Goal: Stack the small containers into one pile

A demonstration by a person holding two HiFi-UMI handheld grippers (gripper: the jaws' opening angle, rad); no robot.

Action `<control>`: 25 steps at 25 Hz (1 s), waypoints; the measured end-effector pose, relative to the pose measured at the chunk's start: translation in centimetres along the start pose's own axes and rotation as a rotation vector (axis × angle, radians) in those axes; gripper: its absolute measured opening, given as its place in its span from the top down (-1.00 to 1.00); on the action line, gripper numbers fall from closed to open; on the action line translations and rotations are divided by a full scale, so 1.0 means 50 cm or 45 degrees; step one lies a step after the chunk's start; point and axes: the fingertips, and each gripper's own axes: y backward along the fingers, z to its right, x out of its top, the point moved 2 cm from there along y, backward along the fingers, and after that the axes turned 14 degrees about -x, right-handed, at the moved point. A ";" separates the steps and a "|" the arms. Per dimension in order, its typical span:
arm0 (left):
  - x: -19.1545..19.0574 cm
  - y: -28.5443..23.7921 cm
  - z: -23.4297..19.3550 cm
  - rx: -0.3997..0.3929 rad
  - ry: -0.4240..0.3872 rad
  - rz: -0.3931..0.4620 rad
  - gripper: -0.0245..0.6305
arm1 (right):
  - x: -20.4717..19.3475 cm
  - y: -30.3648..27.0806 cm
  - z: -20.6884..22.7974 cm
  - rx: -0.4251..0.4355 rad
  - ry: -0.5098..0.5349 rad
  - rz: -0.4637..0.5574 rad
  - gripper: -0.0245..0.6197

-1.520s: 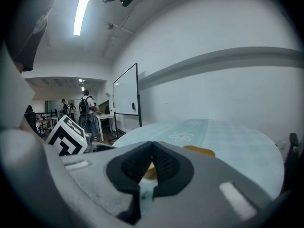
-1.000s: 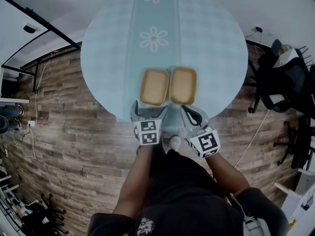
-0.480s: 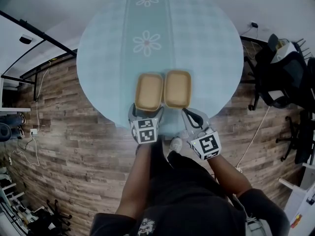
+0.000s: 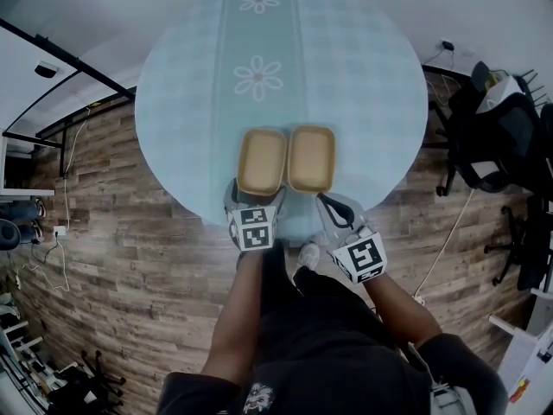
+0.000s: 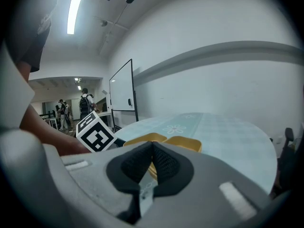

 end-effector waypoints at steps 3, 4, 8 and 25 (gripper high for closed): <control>0.000 0.005 0.003 0.008 -0.020 0.000 -0.77 | 0.001 0.006 0.003 -0.004 -0.001 -0.011 0.92; -0.001 0.007 0.003 0.011 -0.022 0.003 -0.76 | 0.001 0.007 0.004 -0.006 -0.004 -0.001 0.92; 0.000 0.016 0.001 0.023 -0.016 0.030 -0.73 | -0.001 0.007 0.007 -0.011 -0.011 0.010 0.92; 0.045 0.099 0.008 0.073 -0.045 0.165 -0.63 | 0.028 0.047 0.001 -0.049 -0.010 0.076 0.92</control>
